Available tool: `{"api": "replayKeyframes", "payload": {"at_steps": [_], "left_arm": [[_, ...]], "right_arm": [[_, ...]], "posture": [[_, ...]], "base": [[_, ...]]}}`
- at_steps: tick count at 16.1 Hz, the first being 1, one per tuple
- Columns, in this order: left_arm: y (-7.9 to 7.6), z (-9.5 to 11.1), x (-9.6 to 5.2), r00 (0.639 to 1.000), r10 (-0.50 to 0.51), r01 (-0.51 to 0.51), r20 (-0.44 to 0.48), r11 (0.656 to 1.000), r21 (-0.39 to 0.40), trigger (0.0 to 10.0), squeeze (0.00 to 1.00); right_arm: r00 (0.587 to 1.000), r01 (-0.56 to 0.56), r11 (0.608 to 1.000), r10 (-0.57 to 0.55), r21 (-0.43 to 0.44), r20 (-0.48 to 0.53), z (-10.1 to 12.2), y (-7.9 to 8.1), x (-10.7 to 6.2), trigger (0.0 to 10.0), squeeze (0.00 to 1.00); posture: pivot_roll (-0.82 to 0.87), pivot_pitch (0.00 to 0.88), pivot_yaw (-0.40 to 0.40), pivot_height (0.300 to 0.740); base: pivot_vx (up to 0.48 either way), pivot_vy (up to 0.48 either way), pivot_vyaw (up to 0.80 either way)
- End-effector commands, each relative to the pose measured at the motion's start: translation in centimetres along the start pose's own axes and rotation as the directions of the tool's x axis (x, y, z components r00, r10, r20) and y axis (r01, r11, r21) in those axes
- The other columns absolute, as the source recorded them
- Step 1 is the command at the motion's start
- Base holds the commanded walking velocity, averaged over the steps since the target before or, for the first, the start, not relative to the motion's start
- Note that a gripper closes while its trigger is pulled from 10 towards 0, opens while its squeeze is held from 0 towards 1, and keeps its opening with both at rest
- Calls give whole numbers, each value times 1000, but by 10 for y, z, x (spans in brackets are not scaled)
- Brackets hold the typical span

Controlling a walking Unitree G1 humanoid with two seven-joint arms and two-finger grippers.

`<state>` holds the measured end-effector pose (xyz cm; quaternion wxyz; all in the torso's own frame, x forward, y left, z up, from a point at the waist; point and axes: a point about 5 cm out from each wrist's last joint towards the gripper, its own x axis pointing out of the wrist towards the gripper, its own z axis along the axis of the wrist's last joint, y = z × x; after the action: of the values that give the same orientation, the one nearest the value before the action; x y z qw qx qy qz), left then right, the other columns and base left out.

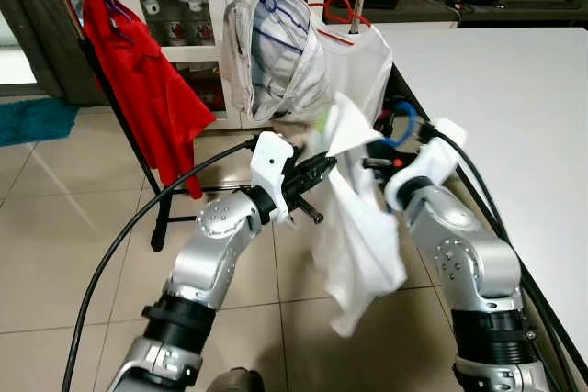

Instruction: Hang hanger

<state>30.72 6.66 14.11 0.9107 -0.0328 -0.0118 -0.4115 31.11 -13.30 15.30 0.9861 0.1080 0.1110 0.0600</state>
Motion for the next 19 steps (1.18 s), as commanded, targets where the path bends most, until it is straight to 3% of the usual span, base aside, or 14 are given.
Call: {"api": "replayKeyframes", "payload": {"at_steps": [1, 2, 3, 5, 6, 7, 9, 10, 11, 12, 13, 14, 17, 19], "left_arm": [[2, 5, -2, 999, 40, -40, 19, 999, 15, 0, 0], [4, 3, -3, 996, 84, -84, 15, 996, 8, 0, 0], [2, 1, -3, 996, 88, -88, 2, 996, 12, 0, 0], [1, -2, -2, 996, 89, -89, -17, 996, 24, 0, 0], [1, -3, -2, 995, 95, -94, -27, 995, 30, 0, 0], [1, -4, -1, 993, 112, -111, -34, 993, 33, 0, 0], [6, -5, -2, 986, 158, -157, -41, 987, 41, 0, 0], [9, -6, -3, 982, 182, -180, -49, 983, 48, 0, 0], [11, -7, -4, 979, 194, -191, -57, 980, 52, 0, 0], [12, -7, -4, 979, 196, -193, -60, 980, 52, 0, 0], [11, -7, -3, 978, 198, -195, -61, 979, 53, 0, 0], [12, -8, -3, 977, 203, -199, -65, 978, 56, 0, 0], [13, -9, -3, 973, 219, -215, -76, 975, 60, 0, 0], [12, -10, -3, 975, 207, -203, -85, 978, 57, 0, 0]], "right_arm": [[994, 105, 994, -105, 14, -9, 1, -14, 0, 10000, 0], [964, 266, 961, -264, 77, -27, -4, -32, -2, 10000, 0], [945, 328, 942, -326, 68, -36, -6, -39, -4, 10000, 0], [946, 323, 945, -319, 55, -64, -10, -37, -4, 10000, 0], [967, 233, 972, -229, 29, -110, -15, -25, -4, 10000, 0], [965, 234, 972, -232, 9, -122, -19, -21, -6, 10000, 0], [905, 417, 909, -413, 13, -100, -21, -42, -13, 10000, 0], [890, 449, 893, -446, 9, -96, -22, -46, -16, 10000, 0], [916, 383, 924, -379, 6, -129, -26, -37, -16, 10000, 0], [961, 172, 985, -175, -31, -216, -37, -14, -13, 10000, 0], [962, 51, 997, -63, -52, -265, -43, -1, -15, 10000, 0], [956, -1, 998, -18, -66, -293, -48, 5, -19, 10000, 0], [928, -57, 995, 23, -83, -371, -61, 2, -32, 10000, 0], [934, -3, 996, -31, -94, -355, -58, -10, -35, 10000, 0]], "posture": [[-99, 0, -1, 740], [-97, 0, -6, 740], [-96, 0, -8, 740], [-98, 0, -7, 740], [-103, 0, -5, 740], [-104, 0, -6, 740], [-104, 0, -8, 740], [-104, 0, -8, 740], [-106, 0, -7, 740], [-108, 0, -5, 740], [-107, 0, -5, 740], [-107, 0, -6, 740], [-105, 0, -9, 740], [-106, 0, -10, 740]], "base": [[0, 0, 0], [0, 0, 0], [0, 0, 0], [0, 0, 0], [0, 0, 0], [0, 0, 0], [0, 0, 0], [0, 0, 0], [0, 0, 0], [0, 0, 0], [0, 0, 0], [0, 0, 0], [0, 0, 0], [0, 0, 0]]}}
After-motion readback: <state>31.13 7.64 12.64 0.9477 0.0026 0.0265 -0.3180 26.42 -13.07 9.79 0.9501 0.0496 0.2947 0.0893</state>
